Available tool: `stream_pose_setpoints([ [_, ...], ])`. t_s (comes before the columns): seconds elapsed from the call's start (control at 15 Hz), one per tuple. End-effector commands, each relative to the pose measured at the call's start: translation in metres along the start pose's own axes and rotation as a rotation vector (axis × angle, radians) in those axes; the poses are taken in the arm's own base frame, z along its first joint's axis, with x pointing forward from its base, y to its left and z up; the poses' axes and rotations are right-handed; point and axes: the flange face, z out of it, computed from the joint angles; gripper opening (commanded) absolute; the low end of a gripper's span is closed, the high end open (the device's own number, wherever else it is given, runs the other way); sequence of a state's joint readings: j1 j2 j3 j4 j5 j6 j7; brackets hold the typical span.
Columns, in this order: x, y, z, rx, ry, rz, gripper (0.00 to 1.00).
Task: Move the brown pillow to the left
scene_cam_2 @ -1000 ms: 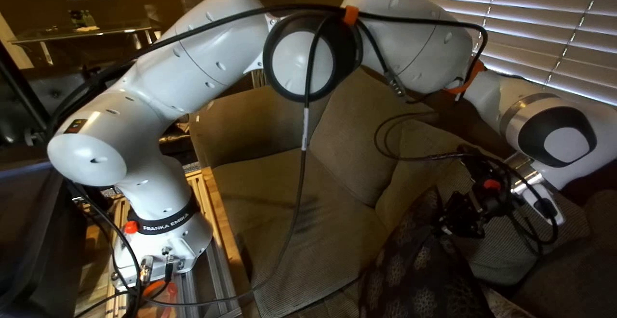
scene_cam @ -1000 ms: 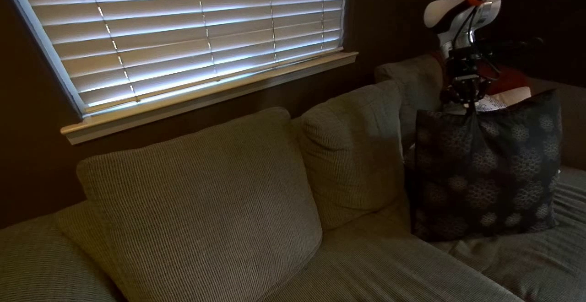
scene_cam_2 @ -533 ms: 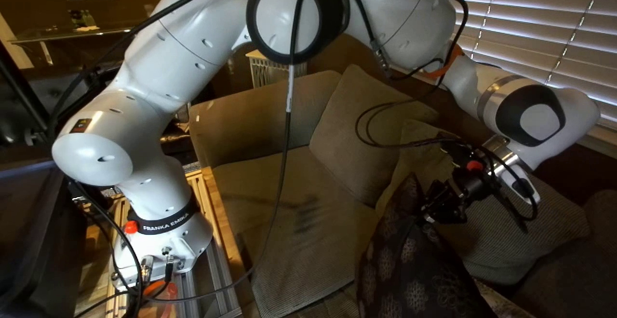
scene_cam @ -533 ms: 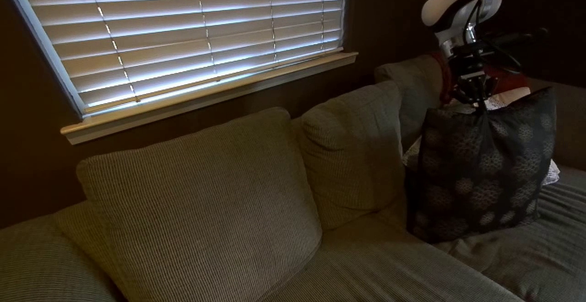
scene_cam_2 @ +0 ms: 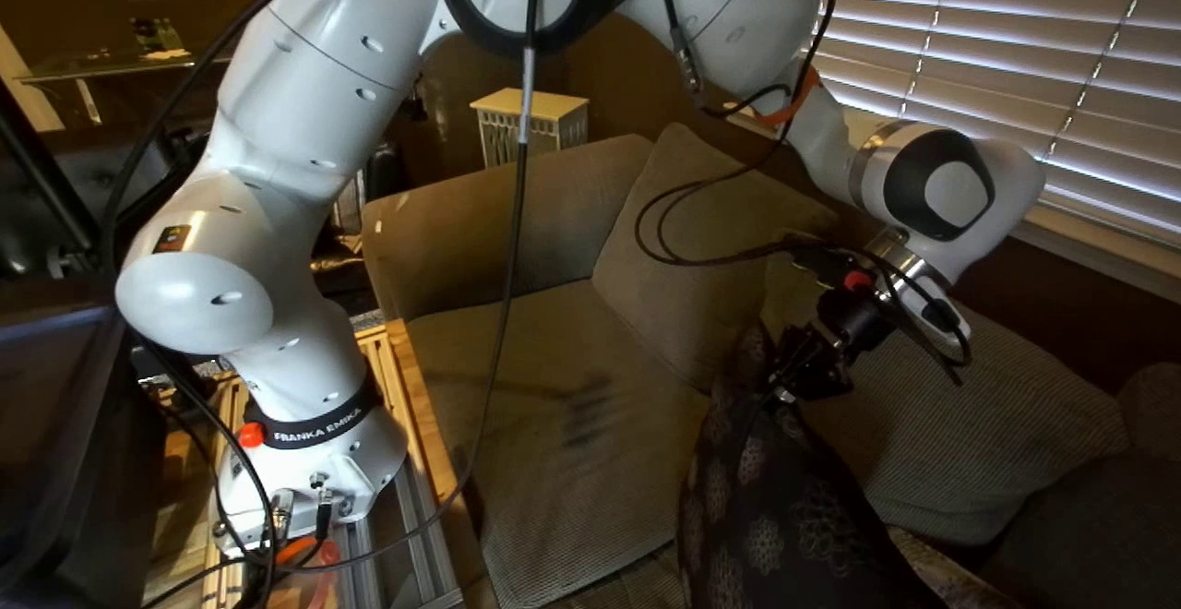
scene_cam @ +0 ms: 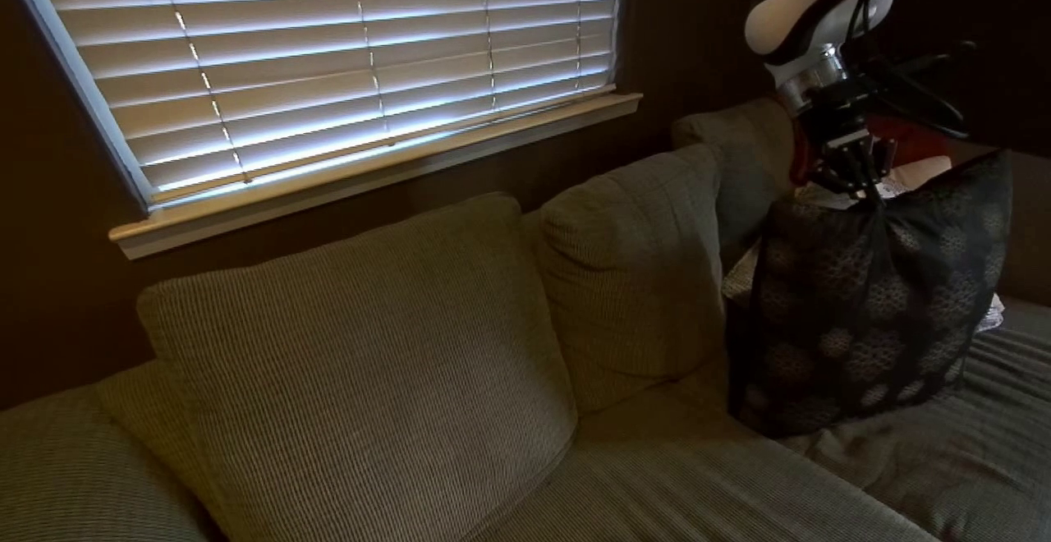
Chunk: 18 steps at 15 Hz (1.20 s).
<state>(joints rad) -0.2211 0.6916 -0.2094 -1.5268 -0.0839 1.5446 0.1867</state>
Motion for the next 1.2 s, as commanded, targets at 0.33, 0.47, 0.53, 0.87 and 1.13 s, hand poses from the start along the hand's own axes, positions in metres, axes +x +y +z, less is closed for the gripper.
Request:
stream_pose_setpoints([
  [0.33,-0.104,-0.016,-0.004,-0.14,0.06,-0.13,0.01],
  [0.47,-0.123,-0.021,-0.004,-0.161,0.091,-0.151,0.01],
  [0.53,-0.131,-0.026,-0.004,-0.174,0.116,-0.162,0.01],
  [0.87,-0.169,-0.056,0.002,-0.166,0.234,-0.179,0.01],
  [1.13,-0.193,-0.082,0.004,-0.073,0.341,-0.133,0.01],
])
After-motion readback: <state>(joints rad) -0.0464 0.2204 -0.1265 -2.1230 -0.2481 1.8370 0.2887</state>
